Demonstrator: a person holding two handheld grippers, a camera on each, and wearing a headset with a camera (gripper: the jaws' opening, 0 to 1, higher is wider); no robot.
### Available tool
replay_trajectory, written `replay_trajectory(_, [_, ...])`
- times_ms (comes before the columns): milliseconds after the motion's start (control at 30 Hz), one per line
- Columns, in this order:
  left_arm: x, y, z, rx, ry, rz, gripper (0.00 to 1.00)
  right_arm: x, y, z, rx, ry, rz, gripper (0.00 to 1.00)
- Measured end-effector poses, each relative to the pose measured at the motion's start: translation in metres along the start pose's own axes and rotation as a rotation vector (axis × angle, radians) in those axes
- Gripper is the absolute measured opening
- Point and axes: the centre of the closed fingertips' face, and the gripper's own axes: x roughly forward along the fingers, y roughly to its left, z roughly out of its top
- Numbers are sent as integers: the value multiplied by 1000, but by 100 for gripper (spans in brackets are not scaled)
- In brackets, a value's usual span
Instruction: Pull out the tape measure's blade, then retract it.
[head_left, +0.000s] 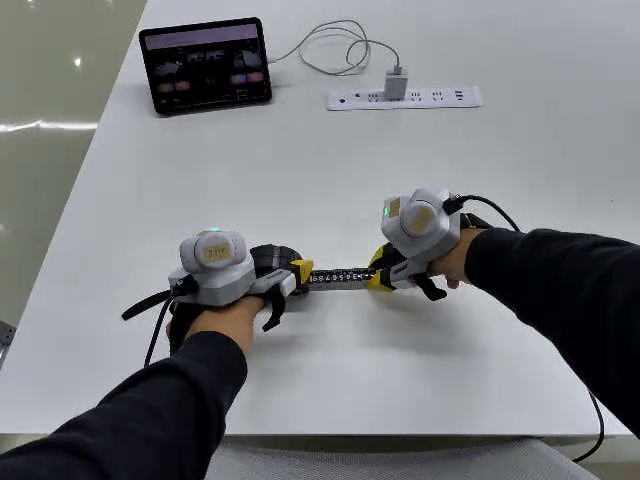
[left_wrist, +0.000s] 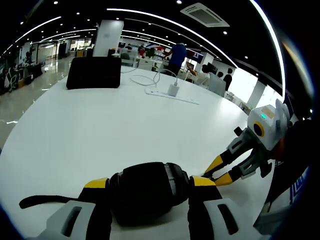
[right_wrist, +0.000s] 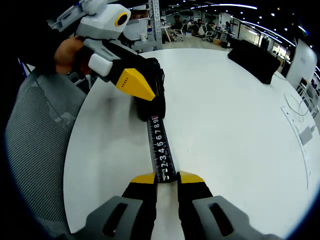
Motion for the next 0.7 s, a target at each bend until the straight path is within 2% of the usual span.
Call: replay_trajectory(700, [-6,-4,1,-6,-6,-8,57,5,1,9,7,-13,-9,11])
